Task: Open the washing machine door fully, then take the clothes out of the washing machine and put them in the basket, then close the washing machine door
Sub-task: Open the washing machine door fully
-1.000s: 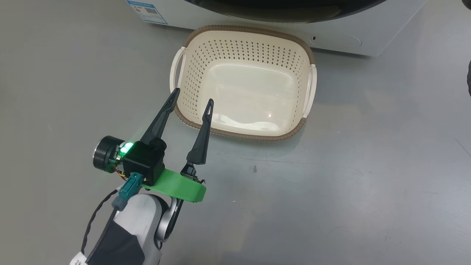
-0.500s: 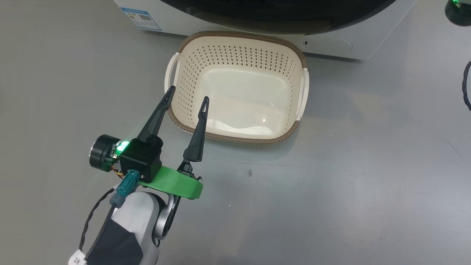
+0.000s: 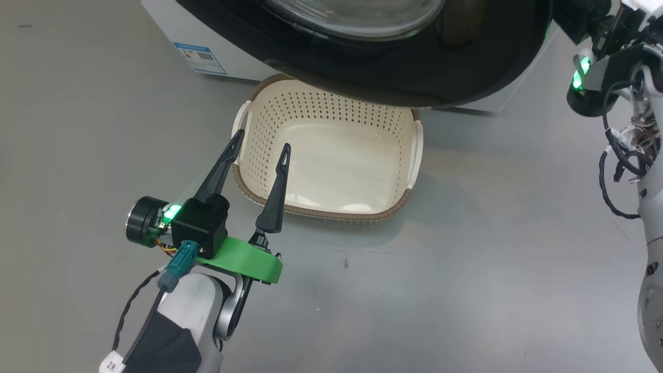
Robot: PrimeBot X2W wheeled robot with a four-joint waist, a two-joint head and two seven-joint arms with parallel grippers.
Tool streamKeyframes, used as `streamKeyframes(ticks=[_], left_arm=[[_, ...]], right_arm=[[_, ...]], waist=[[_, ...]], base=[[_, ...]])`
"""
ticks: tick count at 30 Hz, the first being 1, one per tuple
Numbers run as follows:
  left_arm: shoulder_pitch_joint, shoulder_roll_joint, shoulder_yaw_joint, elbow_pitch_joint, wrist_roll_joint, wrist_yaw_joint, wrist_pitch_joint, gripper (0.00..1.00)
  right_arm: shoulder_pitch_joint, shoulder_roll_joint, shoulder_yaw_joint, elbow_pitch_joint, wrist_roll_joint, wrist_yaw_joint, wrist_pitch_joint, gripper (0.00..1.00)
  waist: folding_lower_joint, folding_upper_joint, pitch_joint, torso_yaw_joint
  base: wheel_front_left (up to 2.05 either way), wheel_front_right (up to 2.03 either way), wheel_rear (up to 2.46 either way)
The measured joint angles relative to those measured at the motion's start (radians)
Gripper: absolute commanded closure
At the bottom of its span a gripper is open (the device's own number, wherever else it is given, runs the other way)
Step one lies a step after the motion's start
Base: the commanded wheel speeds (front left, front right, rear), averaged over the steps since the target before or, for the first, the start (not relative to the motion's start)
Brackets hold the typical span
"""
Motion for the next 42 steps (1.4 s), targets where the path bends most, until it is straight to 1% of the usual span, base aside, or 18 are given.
streamKeyframes(ticks=[3, 5, 9, 25, 32, 42], left_arm=[[0.01, 0.0, 0.007, 0.005, -0.001, 0.008, 0.0, 0.0], [0.024, 0.0, 0.007, 0.011, -0.002, 0.008, 0.0, 0.0], [0.062, 0.0, 0.008, 0.035, -0.01, 0.008, 0.0, 0.0], [0.171, 0.001, 0.038, 0.074, -0.025, 0.018, 0.0, 0.0], [0.21, 0.001, 0.04, 0.082, -0.025, 0.02, 0.0, 0.0], [0.239, 0.002, 0.04, 0.086, -0.025, 0.021, 0.0, 0.0]], right_arm=[[0.028, 0.017, 0.0, 0.016, 0.009, 0.002, 0.004, 1.0], [0.049, 0.031, 0.0, 0.023, 0.014, 0.008, 0.007, 1.0], [0.106, 0.064, 0.003, 0.045, 0.029, 0.009, 0.013, 1.0], [0.258, 0.105, 0.02, 0.067, 0.047, 0.017, 0.021, 1.0], [0.316, 0.125, 0.045, 0.036, 0.059, 0.017, 0.029, 1.0], [0.4, 0.128, 0.123, -0.042, 0.064, 0.017, 0.048, 1.0]], waist=[[0.0, 0.0, -0.024, -0.001], [0.0, 0.0, -0.041, -0.002], [0.0, 0.0, -0.084, -0.004], [0.0, 0.0, -0.223, 0.012], [0.0, 0.0, -0.28, 0.024], [0.0, 0.0, -0.33, 0.049]], base=[[0.0, 0.0, 0.0], [0.0, 0.0, 0.0], [0.0, 0.0, 0.0], [0.0, 0.0, 0.0], [0.0, 0.0, 0.0], [0.0, 0.0, 0.0]])
